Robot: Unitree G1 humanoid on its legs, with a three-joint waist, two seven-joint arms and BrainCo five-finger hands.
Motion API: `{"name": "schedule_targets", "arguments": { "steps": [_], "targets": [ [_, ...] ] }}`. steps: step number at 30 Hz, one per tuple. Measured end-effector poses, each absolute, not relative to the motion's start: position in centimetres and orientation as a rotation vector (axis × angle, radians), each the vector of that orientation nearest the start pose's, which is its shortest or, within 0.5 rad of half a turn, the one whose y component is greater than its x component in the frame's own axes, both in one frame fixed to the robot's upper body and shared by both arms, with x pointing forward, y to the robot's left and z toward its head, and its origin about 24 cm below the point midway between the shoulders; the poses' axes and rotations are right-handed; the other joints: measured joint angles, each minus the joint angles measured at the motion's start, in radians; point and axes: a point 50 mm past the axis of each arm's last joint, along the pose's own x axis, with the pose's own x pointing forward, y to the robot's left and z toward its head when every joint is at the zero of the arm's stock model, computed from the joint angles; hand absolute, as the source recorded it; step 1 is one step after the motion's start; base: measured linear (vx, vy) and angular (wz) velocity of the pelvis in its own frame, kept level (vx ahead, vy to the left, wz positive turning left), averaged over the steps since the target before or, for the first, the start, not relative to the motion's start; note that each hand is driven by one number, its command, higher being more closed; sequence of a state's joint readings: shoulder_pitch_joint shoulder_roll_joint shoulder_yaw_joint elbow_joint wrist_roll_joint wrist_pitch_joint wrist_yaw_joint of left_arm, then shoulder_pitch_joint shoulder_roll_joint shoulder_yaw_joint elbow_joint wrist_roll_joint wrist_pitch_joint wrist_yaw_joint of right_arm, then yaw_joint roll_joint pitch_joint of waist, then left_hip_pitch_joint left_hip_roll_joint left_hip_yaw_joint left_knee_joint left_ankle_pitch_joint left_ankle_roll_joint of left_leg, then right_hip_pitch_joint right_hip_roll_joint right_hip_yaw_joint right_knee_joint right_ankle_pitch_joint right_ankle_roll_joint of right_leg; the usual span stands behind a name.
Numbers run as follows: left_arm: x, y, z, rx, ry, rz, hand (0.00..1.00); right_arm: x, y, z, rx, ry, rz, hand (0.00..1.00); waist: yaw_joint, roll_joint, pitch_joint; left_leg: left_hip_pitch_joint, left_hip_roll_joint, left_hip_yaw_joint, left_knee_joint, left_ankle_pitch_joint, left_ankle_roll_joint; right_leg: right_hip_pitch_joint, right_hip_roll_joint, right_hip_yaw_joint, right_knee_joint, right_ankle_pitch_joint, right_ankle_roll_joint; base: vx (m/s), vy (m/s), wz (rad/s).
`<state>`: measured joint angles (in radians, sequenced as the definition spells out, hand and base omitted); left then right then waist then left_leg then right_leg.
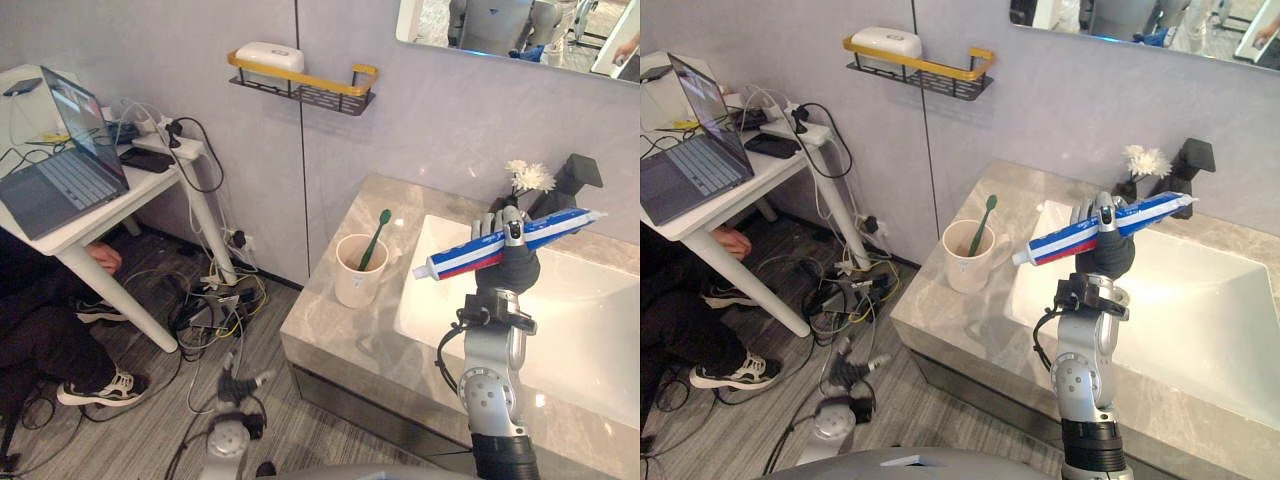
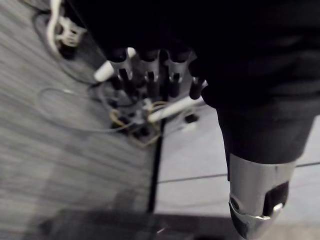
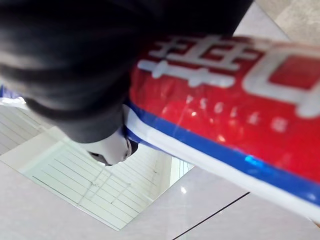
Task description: Organize washtable
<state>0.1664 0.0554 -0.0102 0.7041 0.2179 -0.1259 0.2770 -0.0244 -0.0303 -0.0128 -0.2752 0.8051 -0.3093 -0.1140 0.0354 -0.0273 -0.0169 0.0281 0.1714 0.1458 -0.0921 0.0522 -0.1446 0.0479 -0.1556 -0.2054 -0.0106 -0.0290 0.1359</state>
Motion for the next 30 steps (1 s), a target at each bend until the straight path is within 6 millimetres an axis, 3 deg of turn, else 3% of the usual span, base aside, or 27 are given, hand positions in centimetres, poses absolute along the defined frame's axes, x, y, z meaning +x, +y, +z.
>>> {"name": "schedule_targets", "arguments": {
  "steps": [2,5,9,11,14,20,30],
  "targets": [
    [11.6,17.8,-14.0,0.353,0.847,0.116,0.0,24.4,-17.7,13.2,0.825,-0.555,-0.098,1.0,0.001,-0.004,0.001,-0.004,0.001,-0.022,0.002,0.005,0.0,0.011,0.001,-0.016,0.001,-0.004,-0.001,-0.01,-0.01,0.27],
    [11.0,18.2,-14.4,0.377,0.88,0.078,0.0,24.9,-17.3,14.1,0.831,-0.583,-0.066,1.0,0.005,-0.005,0.004,-0.005,0.002,-0.038,0.025,0.003,0.002,0.027,0.002,-0.026,0.005,-0.012,-0.005,-0.04,-0.021,0.15],
    [11.7,18.7,-14.2,0.367,0.872,0.084,0.0,25.4,-16.5,15.8,0.845,-0.639,-0.009,1.0,0.01,0.002,0.043,-0.069,0.035,-0.066,0.249,-0.117,0.002,0.029,0.014,-0.024,0.093,-0.074,-0.024,-0.09,-0.04,0.02],
    [12.1,18.2,-14.1,0.354,0.859,0.078,0.0,25.3,-15.7,17.0,0.859,-0.689,0.043,1.0,0.017,0.031,0.072,-0.098,0.068,-0.083,0.396,-0.181,-0.001,0.026,0.036,0.005,0.147,-0.102,-0.035,-0.1,-0.029,-0.28],
    [12.6,17.7,-13.9,0.339,0.839,0.075,0.0,24.9,-14.4,19.3,0.883,-0.771,0.139,1.0,0.027,0.049,0.097,-0.148,0.058,-0.211,0.514,-0.184,0.0,0.0,0.047,0.064,0.173,-0.108,-0.039,-0.15,-0.093,-0.49],
    [12.6,17.2,-14.1,0.321,0.85,0.067,0.0,24.8,-13.7,22.2,0.914,-0.891,0.21,1.0,0.022,0.05,0.097,-0.076,0.027,-0.209,0.336,-0.183,-0.004,-0.043,0.034,0.144,0.156,-0.087,-0.018,-0.06,0.031,-0.19],
    [12.7,16.8,-14.1,0.43,0.839,-0.072,0.0,24.6,-11.7,22.5,0.866,-0.863,0.292,1.0,0.015,0.033,0.059,-0.015,-0.059,-0.043,0.243,-0.189,0.012,-0.08,-0.054,0.286,0.036,0.028,0.043,0.06,0.105,-0.45]
  ]
}}
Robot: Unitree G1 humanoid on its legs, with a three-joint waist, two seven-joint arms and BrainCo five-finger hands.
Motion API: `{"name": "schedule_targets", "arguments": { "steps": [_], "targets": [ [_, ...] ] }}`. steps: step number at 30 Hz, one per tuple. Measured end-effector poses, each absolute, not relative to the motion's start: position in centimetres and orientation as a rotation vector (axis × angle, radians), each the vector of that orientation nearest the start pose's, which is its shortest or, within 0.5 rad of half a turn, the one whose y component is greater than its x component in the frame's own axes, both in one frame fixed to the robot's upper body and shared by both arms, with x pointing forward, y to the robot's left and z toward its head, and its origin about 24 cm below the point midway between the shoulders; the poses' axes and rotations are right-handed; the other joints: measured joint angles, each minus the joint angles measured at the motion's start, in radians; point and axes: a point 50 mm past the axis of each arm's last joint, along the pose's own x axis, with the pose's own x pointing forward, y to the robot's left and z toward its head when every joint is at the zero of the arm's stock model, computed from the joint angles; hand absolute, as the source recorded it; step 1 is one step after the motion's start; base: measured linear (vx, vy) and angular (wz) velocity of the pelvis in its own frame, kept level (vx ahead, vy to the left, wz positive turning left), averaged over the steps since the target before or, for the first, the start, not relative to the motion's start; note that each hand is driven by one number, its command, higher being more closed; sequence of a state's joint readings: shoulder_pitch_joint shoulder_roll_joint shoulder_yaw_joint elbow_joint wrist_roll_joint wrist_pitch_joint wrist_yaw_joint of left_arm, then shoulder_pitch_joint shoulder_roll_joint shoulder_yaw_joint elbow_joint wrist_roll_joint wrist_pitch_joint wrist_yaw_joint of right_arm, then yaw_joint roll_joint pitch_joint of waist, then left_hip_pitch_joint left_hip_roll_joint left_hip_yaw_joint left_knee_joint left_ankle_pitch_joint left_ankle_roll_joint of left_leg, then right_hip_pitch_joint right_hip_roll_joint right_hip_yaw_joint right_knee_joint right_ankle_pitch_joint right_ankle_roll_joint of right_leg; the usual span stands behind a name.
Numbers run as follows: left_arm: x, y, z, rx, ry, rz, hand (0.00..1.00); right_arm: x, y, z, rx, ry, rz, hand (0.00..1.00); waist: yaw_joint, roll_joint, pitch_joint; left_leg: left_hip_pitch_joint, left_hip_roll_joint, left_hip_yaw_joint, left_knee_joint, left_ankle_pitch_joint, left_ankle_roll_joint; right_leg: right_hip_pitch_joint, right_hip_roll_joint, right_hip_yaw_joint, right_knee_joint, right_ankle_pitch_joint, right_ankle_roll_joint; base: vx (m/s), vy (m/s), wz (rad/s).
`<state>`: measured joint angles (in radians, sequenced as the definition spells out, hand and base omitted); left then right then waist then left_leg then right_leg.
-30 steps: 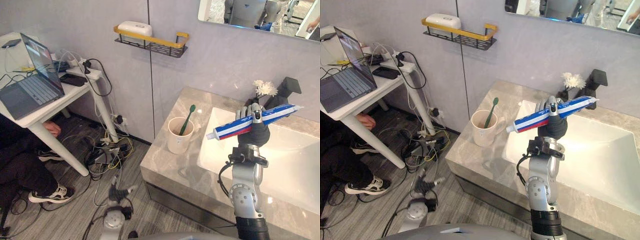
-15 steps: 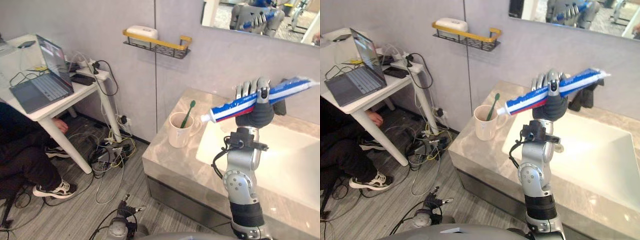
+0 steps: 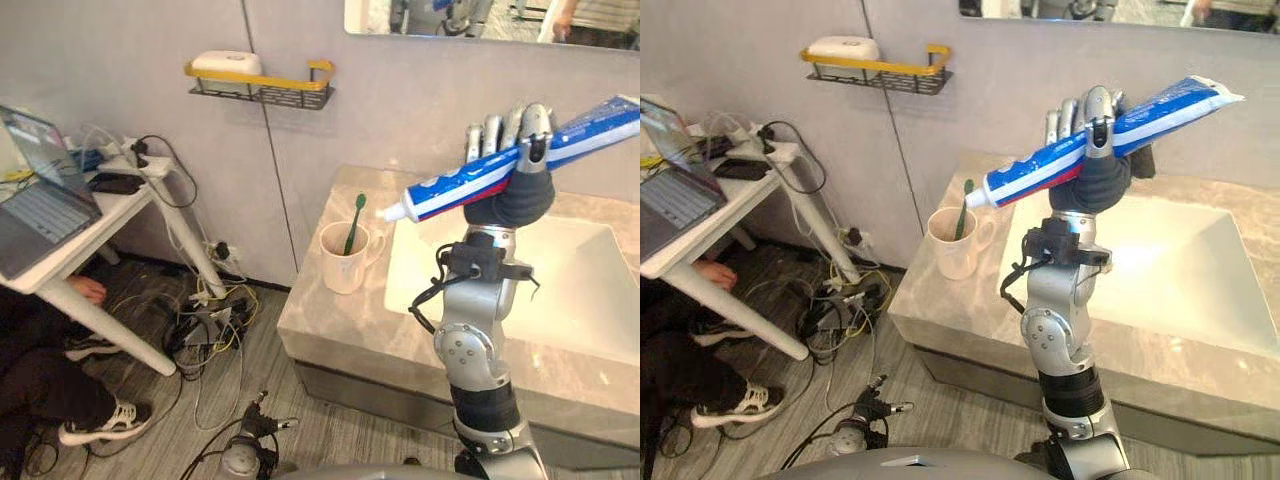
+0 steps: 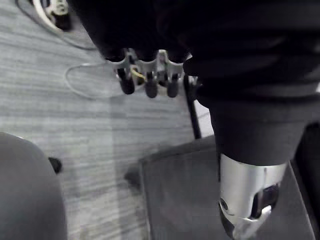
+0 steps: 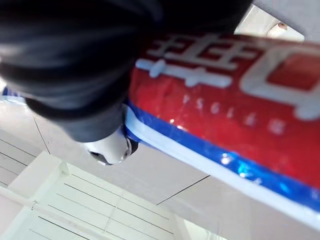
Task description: Organize washtable
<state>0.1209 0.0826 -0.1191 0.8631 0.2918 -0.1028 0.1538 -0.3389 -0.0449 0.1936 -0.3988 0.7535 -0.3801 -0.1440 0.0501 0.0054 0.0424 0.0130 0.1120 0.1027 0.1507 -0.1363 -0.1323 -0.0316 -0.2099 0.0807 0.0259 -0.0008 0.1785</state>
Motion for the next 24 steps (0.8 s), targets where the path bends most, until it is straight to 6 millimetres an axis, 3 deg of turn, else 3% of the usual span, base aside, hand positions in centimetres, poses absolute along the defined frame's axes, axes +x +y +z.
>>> {"name": "schedule_targets", "arguments": {
  "steps": [4,13,24],
  "targets": [
    [12.6,16.0,-14.2,0.436,0.838,-0.127,0.0,25.0,-11.5,22.1,0.813,-0.82,0.303,1.0,-0.001,-0.006,-0.005,0.001,-0.009,0.003,-0.011,-0.001,0.001,-0.007,-0.005,0.015,-0.023,0.029,0.005,0.08,0.035,-0.23],
    [12.3,16.1,-14.5,0.448,0.861,-0.156,0.0,25.8,-11.4,21.4,0.592,-0.752,0.367,1.0,0.001,-0.039,-0.038,-0.007,-0.006,-0.005,-0.048,0.012,0.006,-0.018,-0.003,0.003,-0.042,0.029,0.004,0.0,-0.005,0.02],
    [12.1,16.9,-14.6,0.463,0.872,-0.172,0.0,26.5,-11.6,25.4,0.327,-0.872,0.527,1.0,0.007,-0.088,-0.075,-0.041,0.014,-0.062,-0.114,0.065,-0.009,-0.039,0.018,-0.056,-0.053,0.035,-0.003,0.0,-0.027,0.16]
  ]
}}
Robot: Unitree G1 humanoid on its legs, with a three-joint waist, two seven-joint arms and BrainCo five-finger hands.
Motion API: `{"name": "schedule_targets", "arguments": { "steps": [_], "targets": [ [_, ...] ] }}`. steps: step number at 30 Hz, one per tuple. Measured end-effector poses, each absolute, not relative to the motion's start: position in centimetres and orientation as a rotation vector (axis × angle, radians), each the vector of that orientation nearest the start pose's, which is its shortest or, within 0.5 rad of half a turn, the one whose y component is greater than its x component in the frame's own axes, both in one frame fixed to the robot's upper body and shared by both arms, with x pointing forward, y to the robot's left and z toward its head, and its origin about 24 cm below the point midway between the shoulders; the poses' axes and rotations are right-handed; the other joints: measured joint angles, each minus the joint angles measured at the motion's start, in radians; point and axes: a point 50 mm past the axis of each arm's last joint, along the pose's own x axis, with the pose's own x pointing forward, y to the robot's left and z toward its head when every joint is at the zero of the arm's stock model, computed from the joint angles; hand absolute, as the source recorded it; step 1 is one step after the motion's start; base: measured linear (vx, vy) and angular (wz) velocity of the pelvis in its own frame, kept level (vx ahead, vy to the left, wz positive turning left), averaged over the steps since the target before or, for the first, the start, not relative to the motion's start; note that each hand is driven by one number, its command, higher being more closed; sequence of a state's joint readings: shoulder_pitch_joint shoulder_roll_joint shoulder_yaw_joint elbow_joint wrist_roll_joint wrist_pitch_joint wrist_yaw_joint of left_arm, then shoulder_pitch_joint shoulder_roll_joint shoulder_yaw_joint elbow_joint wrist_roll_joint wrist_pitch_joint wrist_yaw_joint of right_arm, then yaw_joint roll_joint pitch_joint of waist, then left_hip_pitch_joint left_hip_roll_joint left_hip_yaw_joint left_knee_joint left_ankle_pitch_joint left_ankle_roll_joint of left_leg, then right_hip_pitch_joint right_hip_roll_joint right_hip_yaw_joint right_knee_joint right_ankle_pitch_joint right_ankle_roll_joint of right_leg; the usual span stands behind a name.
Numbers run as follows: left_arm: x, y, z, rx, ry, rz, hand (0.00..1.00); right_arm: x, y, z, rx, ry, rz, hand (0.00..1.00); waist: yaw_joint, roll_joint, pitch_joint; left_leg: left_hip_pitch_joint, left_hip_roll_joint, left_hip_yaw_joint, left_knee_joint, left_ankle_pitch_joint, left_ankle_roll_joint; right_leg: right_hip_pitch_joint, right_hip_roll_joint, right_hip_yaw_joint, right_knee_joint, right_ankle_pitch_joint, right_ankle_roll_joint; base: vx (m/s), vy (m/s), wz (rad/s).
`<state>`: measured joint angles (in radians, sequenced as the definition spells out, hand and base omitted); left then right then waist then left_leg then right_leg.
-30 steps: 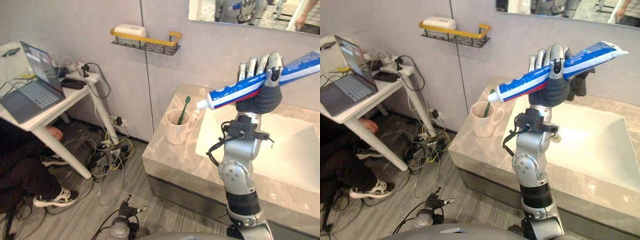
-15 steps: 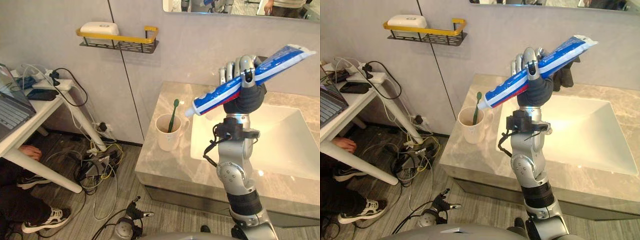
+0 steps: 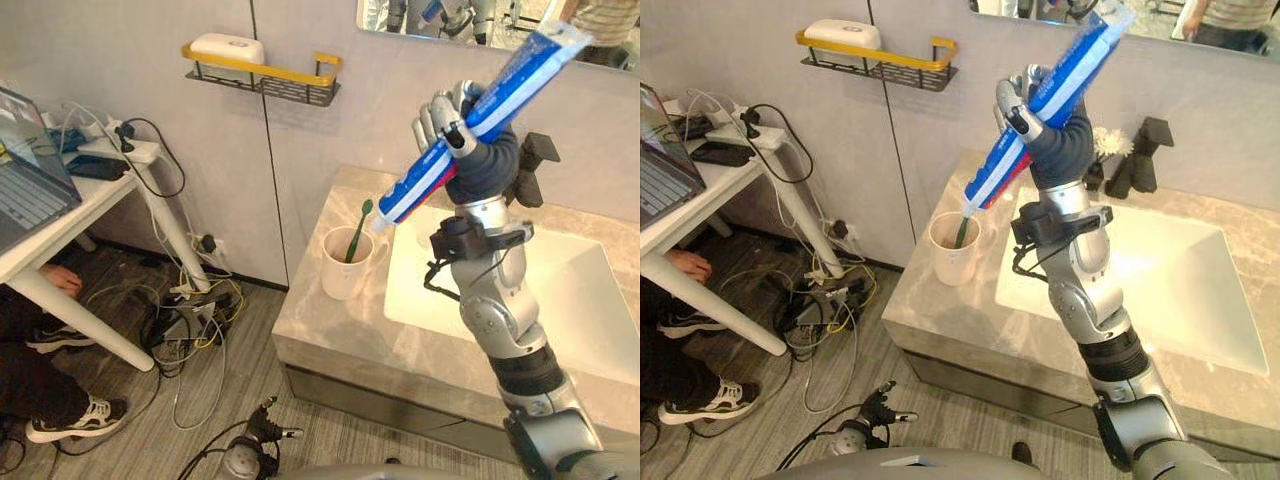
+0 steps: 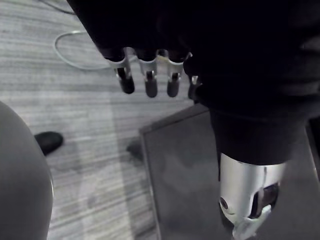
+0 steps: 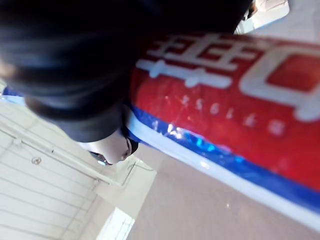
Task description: Organize washtable
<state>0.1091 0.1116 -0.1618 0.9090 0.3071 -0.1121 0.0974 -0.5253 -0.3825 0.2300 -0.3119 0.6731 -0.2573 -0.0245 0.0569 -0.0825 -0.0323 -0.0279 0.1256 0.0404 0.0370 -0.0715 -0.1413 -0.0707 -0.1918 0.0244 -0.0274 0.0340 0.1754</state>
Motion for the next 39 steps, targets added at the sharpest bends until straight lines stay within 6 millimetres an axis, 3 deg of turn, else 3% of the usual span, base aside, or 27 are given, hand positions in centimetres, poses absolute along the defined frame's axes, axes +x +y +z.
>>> {"name": "schedule_targets", "arguments": {
  "steps": [11,17,25,39],
  "targets": [
    [13.1,17.3,-14.4,0.494,0.863,-0.177,0.0,26.8,-11.5,30.2,0.146,-1.025,0.562,1.0,0.0,-0.031,0.03,-0.029,0.005,-0.041,-0.013,0.021,-0.005,0.001,0.004,-0.042,-0.018,0.008,-0.004,0.0,-0.01,0.11],
    [13.9,17.3,-14.1,0.499,0.838,-0.172,0.0,27.3,-11.7,30.1,0.087,-1.021,0.519,1.0,0.005,-0.036,0.069,-0.036,0.005,-0.07,-0.002,0.022,-0.005,0.017,0.004,-0.071,-0.016,0.009,-0.005,-0.01,-0.005,0.13],
    [14.8,17.2,-13.6,0.502,0.8,-0.171,0.0,27.0,-11.6,31.4,-0.045,-1.086,0.499,1.0,0.006,-0.028,0.129,-0.039,0.005,-0.084,0.001,0.025,-0.007,0.017,0.005,-0.083,-0.003,0.009,-0.005,-0.01,-0.001,0.04],
    [15.5,17.0,-13.1,0.511,0.758,-0.172,0.0,27.9,-11.7,30.8,-0.122,-1.047,0.457,1.0,0.007,-0.029,0.164,-0.067,0.006,-0.087,0.006,0.029,-0.007,-0.006,0.006,-0.091,0.002,0.009,-0.005,0.0,0.0,0.02]
  ]
}}
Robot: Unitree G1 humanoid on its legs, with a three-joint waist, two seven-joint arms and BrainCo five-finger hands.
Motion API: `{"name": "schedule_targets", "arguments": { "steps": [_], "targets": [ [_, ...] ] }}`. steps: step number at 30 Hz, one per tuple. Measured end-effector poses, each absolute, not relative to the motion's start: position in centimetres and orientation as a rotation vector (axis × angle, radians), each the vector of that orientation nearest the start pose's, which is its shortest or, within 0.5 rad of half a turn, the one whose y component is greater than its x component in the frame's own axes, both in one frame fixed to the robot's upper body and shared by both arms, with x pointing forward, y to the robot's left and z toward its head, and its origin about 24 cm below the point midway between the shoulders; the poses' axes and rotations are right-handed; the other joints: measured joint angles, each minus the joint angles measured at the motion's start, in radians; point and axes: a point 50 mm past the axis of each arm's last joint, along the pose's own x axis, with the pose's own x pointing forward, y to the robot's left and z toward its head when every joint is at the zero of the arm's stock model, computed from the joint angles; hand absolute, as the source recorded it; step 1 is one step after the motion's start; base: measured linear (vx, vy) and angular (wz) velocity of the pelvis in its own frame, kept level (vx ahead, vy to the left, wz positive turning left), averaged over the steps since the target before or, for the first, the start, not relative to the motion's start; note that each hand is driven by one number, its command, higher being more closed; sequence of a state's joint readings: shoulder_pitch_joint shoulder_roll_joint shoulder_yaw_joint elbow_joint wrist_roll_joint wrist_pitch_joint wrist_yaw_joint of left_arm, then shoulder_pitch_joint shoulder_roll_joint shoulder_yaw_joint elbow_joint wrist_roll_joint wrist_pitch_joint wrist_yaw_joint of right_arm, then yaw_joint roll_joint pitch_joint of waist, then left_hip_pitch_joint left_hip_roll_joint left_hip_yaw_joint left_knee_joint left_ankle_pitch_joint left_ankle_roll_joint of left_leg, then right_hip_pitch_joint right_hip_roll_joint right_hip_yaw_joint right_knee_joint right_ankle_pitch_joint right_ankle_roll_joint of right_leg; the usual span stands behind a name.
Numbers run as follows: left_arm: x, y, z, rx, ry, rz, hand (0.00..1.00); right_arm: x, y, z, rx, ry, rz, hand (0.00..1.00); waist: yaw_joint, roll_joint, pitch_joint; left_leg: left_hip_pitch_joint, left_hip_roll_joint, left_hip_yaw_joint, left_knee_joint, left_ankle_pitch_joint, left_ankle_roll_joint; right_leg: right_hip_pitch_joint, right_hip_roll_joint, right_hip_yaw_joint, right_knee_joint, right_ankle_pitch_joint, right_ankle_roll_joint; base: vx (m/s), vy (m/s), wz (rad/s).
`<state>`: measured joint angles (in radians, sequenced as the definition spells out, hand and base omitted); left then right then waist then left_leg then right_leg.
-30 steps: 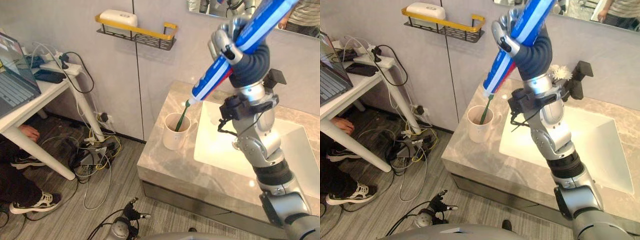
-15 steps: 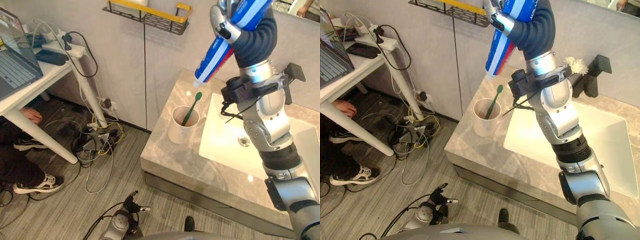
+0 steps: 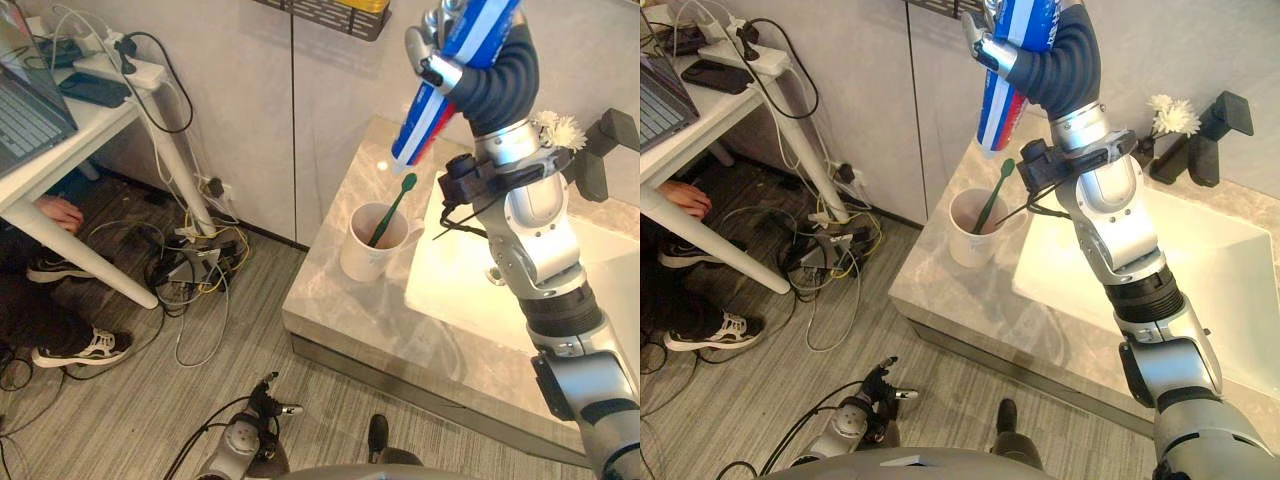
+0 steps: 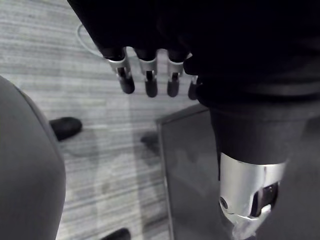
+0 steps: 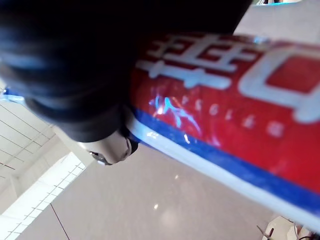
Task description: Organize washtable
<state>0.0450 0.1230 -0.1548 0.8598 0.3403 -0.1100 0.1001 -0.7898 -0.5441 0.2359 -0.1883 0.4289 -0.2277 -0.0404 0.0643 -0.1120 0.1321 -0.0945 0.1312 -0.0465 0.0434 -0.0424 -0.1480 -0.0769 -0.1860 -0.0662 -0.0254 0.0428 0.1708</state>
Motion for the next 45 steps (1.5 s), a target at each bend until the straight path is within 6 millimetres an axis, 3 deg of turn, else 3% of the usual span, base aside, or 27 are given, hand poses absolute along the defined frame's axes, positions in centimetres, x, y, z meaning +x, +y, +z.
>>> {"name": "schedule_targets", "arguments": {
  "steps": [16,45],
  "targets": [
    [16.1,16.7,-12.6,0.506,0.727,-0.17,0.0,28.5,-12.2,27.3,-0.125,-0.898,0.469,1.0,0.002,0.014,0.043,-0.007,0.0,0.002,0.006,-0.001,0.0,-0.007,0.0,0.002,0.002,0.0,0.0,0.0,0.0,0.0],
    [16.3,16.7,-12.2,0.507,0.711,-0.163,0.0,27.5,-10.8,27.1,-0.032,-0.924,0.508,1.0,0.008,0.018,0.046,-0.024,0.005,0.003,0.014,-0.001,0.0,-0.019,0.005,0.002,0.002,0.004,-0.005,0.0,0.0,0.0]
  ]
}}
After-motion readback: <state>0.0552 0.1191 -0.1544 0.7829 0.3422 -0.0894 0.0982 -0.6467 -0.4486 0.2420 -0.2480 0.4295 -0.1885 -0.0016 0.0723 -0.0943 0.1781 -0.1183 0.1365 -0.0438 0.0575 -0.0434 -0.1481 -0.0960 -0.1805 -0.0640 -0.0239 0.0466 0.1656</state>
